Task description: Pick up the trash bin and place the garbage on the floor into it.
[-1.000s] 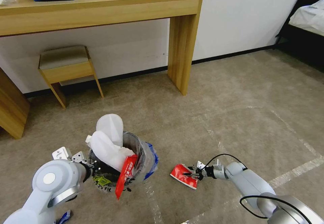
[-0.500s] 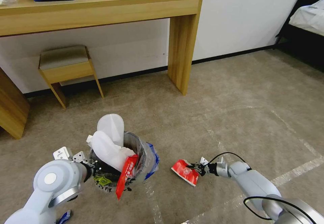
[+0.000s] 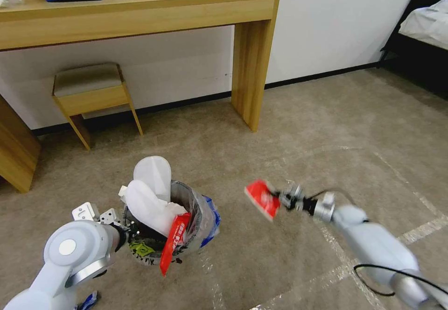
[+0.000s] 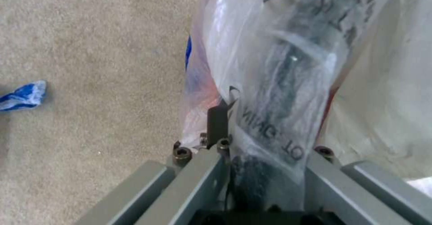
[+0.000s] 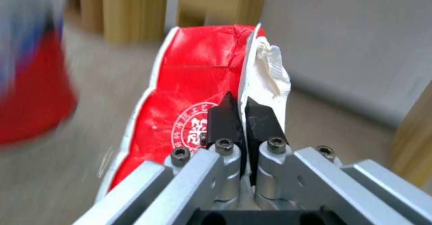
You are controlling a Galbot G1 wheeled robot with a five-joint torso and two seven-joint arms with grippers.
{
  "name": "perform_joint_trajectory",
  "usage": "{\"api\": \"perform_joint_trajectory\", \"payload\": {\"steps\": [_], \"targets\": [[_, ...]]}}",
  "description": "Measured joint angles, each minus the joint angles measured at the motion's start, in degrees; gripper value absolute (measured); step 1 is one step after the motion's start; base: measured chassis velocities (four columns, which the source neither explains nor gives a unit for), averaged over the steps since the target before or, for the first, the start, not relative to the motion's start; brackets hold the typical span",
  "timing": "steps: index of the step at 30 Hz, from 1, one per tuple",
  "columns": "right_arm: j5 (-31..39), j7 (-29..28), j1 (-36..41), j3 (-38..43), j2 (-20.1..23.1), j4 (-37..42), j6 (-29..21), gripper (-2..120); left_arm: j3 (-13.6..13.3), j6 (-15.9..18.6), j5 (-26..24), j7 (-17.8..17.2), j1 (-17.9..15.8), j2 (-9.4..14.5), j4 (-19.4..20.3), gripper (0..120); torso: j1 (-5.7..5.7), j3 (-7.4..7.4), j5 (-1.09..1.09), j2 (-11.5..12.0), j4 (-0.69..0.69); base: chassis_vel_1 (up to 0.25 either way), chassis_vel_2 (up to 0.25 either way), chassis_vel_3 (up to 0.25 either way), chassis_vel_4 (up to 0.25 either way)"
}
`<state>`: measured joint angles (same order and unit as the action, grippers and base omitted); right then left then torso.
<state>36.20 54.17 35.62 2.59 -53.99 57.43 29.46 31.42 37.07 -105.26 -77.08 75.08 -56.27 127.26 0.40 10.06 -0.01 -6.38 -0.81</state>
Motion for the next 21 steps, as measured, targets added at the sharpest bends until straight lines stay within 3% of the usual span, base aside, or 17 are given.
{"api": "perform_joint_trajectory", "payload": {"steps": [4, 15, 17, 21], "targets": [[10.04, -2.32, -1.2, 2.24, 4.47, 14.69, -3.04, 0, 0.06, -0.1, -0.2, -0.08, -0.25, 0.35, 0.5, 0, 0.0, 0.0, 0.0, -0.01, -0.01, 0.0, 0.0, 0.0, 0.0], [17.24, -3.57, -4.73, 3.05, 6.1, 24.32, -6.87, 0, 0.05, -0.13, -0.62, -0.15, -0.41, 0.32, 0.19, 0, 0.0, -0.01, 0.0, -0.01, -0.01, 0.0, 0.0, 0.0, 0.0], [19.97, -4.48, -6.83, 0.35, 5.76, 30.64, -9.51, 0, -0.29, -0.13, -0.69, -0.18, -0.87, 0.1, -0.33, 0, 0.0, -0.01, 0.0, -0.01, -0.02, 0.0, 0.0, 0.0, 0.0], [19.59, -5.96, -8.36, -4.79, 2.77, 35.44, -11.98, 0, -1.16, -0.14, -0.64, -0.21, -1.09, -0.8, -0.7, 0, 0.0, -0.01, -0.02, -0.01, -0.01, 0.0, 0.0, 0.0, 0.0]]}}
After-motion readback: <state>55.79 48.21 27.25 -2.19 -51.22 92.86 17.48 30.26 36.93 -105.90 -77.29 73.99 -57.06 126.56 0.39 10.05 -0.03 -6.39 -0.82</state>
